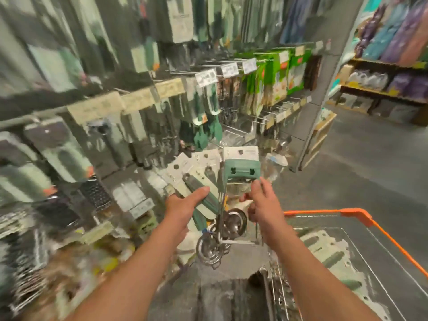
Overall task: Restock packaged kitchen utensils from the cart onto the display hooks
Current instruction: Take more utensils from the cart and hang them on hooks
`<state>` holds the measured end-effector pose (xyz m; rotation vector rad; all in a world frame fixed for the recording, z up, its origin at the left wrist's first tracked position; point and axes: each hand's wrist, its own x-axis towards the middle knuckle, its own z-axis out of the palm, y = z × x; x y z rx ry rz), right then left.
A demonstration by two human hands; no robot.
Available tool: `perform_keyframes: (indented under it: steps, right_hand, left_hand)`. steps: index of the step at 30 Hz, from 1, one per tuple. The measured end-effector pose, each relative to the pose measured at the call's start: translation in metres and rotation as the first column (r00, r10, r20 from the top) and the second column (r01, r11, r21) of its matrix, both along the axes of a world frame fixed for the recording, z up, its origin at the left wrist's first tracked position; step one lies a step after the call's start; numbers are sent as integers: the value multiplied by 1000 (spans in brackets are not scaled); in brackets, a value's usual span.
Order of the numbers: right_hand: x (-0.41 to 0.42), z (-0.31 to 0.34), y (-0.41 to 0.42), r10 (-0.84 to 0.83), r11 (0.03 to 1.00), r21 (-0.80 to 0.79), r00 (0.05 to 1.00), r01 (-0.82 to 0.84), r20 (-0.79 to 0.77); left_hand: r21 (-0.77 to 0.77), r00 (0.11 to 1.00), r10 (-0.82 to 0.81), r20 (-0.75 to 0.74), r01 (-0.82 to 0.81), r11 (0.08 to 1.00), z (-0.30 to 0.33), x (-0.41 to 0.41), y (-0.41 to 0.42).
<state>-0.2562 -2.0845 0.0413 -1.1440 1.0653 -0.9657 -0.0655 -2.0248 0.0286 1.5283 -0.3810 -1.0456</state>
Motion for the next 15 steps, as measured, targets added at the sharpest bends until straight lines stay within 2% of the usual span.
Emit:
perform_keyframes:
  steps: [2, 6, 15]
  right_hand:
    - [38, 9, 20, 60, 998, -17, 998, -60, 17]
    - [119, 15, 77, 257, 966, 15, 966, -257, -16]
    - [231, 12, 194, 440, 898, 63, 895, -436, -72]
  left_hand:
    - [-13, 996, 94, 5, -94, 995, -9, 40, 33]
    - [5, 950, 310, 43, -310, 951, 30, 91, 141]
    - [12, 828, 560, 8, -560, 828, 35, 174, 305]
